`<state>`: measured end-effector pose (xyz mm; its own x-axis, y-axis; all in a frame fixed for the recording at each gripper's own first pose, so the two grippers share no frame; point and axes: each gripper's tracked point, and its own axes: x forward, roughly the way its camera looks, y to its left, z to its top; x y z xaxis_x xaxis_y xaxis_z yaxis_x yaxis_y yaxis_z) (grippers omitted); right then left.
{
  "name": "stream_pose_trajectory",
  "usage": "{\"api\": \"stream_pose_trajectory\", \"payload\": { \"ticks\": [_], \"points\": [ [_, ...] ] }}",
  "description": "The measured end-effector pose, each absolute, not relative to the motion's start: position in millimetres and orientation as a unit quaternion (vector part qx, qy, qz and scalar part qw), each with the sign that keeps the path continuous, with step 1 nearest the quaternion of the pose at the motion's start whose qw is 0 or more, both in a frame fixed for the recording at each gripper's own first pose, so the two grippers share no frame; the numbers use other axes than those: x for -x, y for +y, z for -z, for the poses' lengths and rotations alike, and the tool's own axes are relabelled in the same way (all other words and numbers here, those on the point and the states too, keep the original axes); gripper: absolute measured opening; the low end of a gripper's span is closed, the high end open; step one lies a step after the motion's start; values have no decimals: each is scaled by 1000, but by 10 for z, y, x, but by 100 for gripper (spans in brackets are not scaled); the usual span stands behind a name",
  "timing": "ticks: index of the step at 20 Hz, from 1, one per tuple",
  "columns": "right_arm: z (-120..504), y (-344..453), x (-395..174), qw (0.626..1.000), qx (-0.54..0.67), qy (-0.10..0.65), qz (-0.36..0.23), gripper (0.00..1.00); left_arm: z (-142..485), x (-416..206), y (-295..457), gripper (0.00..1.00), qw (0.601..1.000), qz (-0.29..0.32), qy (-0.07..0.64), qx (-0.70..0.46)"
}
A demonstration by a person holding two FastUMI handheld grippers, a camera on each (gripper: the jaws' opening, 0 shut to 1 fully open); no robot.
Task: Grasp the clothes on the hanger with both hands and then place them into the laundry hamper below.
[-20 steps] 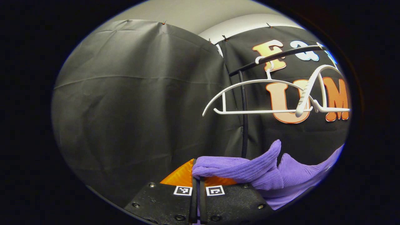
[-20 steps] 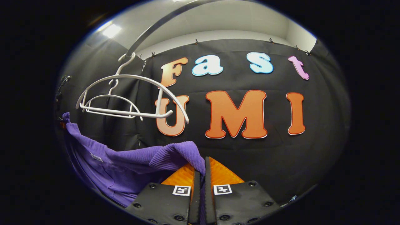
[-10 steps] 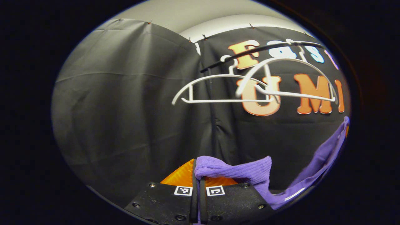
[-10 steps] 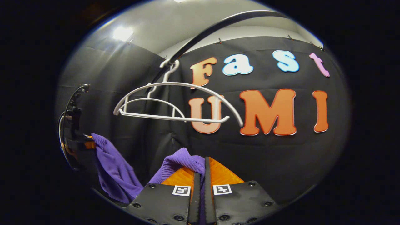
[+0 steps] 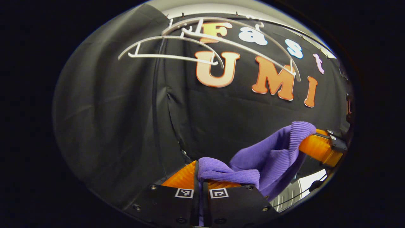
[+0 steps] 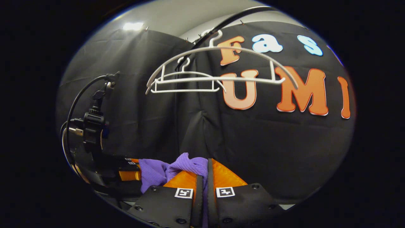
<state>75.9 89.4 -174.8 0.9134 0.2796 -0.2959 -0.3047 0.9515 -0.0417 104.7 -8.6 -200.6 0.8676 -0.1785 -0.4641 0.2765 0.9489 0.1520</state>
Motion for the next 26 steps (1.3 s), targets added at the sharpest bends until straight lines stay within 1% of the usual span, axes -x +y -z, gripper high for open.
{"api": "stream_pose_trajectory", "payload": {
  "ticks": [5, 9, 12, 14, 15, 16, 17, 18, 19, 20, 21, 23, 24, 25, 26],
  "points": [
    [2891, 844, -648, 952, 32, 275, -133, 13, 3094, -941, -161, 7, 919, 103, 371, -83],
    [3513, 676, -479, 930, 25, 348, -117, 13, 3664, -955, -312, 11, 893, 84, 435, -76],
    [3849, 620, -408, 918, 3, 383, -105, 13, 3979, -975, -430, 12, 874, 73, 474, -74],
    [4038, 538, -320, 913, 0, 397, -98, 13, 4019, -928, -457, 12, 869, 69, 484, -71],
    [4089, 511, -355, 911, 1, 402, -94, 14, 4010, -910, -449, 8, 868, 64, 487, -69],
    [4156, 503, -340, 907, 2, 410, -91, 14, 4024, -893, -449, 14, 868, 63, 488, -64],
    [4292, 473, -319, 901, 6, 425, -86, 14, 3971, -876, -447, 25, 868, 61, 488, -62],
    [4432, 447, -238, 892, 7, 444, -84, 17, 3985, -893, -417, 40, 868, 52, 489, -66],
    [4564, 434, -168, 884, 5, 460, -81, 21, 4007, -897, -385, 41, 868, 47, 490, -69],
    [4695, 451, -122, 877, -3, 473, -84, 35, 4046, -884, -327, 53, 867, 38, 492, -72],
    [4708, 472, -59, 873, -10, 479, -86, 49, 4065, -873, -244, 54, 865, 21, 495, -80],
    [4742, 500, 12, 866, -12, 491, -92, 77, 4119, -840, 41, 75, 860, -33, 499, -104],
    [4766, 480, 27, 865, -7, 494, -90, 92, 4122, -792, 86, 86, 857, -41, 503, -99],
    [4784, 478, 41, 864, -4, 496, -91, 91, 4147, -758, 40, 97, 854, -37, 513, -81],
    [4808, 477, 86, 863, -4, 497, -91, 91, 4156, -713, -34, 97, 850, -30, 522, -63]
  ]
}}
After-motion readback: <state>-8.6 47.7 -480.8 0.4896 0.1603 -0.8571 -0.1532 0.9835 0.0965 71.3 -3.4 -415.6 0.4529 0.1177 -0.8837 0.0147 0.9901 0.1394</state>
